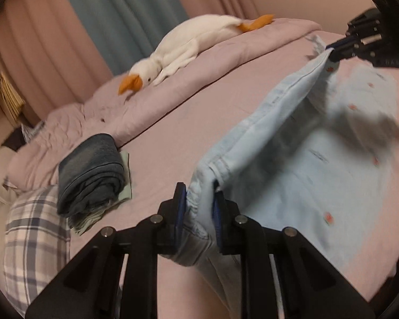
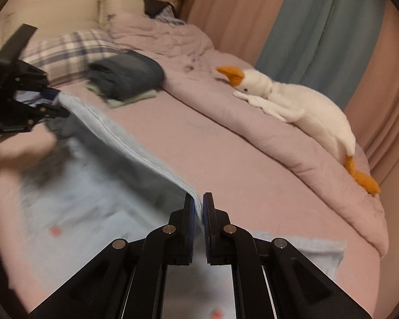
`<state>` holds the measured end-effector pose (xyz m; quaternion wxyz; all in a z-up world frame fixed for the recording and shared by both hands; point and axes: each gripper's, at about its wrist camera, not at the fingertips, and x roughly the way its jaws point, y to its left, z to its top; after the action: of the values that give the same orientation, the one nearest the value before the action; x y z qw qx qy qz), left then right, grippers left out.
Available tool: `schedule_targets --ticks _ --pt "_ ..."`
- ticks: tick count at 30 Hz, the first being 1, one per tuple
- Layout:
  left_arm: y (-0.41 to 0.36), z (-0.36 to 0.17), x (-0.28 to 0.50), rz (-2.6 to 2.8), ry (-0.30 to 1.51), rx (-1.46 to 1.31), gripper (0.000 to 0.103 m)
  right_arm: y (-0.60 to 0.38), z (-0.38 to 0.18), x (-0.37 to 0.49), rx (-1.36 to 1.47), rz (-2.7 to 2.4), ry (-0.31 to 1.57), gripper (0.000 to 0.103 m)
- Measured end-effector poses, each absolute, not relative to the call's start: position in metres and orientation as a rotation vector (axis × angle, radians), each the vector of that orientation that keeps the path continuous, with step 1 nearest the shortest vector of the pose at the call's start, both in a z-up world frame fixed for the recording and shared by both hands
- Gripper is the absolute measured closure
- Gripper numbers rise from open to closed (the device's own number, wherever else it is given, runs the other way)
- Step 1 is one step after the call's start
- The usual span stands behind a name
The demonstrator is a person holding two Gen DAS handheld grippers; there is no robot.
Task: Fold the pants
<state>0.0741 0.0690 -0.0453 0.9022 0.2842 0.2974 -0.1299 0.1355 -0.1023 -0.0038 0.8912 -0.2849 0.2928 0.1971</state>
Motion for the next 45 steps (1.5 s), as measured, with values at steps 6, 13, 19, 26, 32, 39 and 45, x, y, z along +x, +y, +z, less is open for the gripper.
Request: schedule_targets --ticks 6,13,19,26,32,39,45 --pt "0.076 -0.125 0.011 -0.262 0.656 0.817 0.083 -0.102 -0.046 0.056 -0.644 0.462 0.657 0.097" --pt "0.081 -0.16 0.014 -0.222 0.696 0.857 0.084 -0.092 -0.124 0.038 -0.704 0.47 0.795 0.097" --pt "0.084 -0.169 0.007 -0.23 0.677 0.897 0.081 -0.104 -0.118 0.052 -0.618 0.463 0.8 0.097" --pt "0.094 -0.151 -0.009 -0.279 0.729 0.801 0.055 -0.11 -0.125 0.03 -0.507 0.474 0.881 0.085" --pt "0.109 -0.101 0.007 -0.379 0.745 0.385 0.042 -0.135 -0.085 0.041 -0.21 0.518 0.826 0.084" --pt "0.053 -0.135 0.067 -0.347 0.885 0.153 0.042 -0.097 -0.123 0.08 -0.258 0.388 0.881 0.084" --pt "0.041 -0.154 0.042 -0.381 0.887 0.266 0.042 -0.101 -0.147 0.047 -0.397 0.365 0.854 0.085"
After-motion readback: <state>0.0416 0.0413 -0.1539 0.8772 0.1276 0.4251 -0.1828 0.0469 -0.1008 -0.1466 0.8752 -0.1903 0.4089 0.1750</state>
